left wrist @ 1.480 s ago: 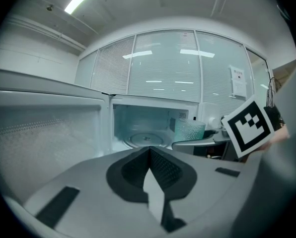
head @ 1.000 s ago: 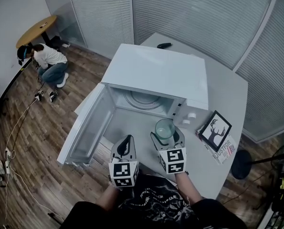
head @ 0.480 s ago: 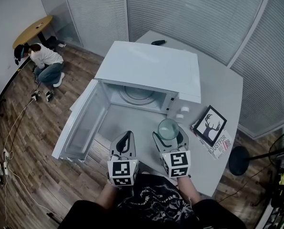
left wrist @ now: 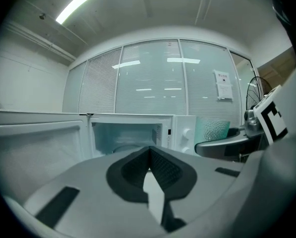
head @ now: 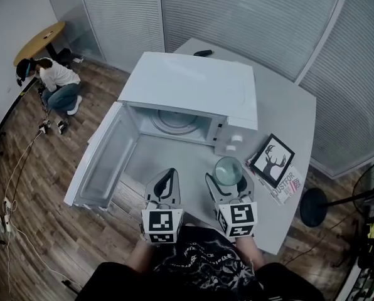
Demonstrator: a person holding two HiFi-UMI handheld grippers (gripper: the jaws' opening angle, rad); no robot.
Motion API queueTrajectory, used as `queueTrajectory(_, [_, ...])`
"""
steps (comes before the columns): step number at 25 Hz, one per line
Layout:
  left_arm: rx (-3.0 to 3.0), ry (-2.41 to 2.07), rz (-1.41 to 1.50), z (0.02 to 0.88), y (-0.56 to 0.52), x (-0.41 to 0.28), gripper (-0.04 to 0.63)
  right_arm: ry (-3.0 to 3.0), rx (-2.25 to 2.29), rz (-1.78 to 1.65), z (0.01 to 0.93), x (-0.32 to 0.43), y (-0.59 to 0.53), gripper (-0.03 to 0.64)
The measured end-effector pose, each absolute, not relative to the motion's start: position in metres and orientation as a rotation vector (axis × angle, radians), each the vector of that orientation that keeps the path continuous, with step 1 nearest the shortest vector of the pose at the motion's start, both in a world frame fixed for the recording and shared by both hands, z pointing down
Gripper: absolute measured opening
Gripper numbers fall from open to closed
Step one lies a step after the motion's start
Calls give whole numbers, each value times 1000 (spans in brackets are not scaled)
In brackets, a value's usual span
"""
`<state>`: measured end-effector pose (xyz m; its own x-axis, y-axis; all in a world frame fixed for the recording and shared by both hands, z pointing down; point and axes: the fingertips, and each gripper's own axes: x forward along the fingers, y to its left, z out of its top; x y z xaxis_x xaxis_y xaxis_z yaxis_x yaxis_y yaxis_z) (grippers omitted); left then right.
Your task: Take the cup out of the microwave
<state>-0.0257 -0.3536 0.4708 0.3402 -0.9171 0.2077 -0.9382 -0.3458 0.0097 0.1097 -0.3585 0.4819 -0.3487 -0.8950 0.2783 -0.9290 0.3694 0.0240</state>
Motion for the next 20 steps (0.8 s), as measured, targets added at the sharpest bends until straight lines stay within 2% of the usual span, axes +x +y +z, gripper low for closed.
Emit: queueTrajectory(20, [2508, -1766, 230, 450, -338, -14, 4, -2392, 1701, 129, 458, 138, -332, 361])
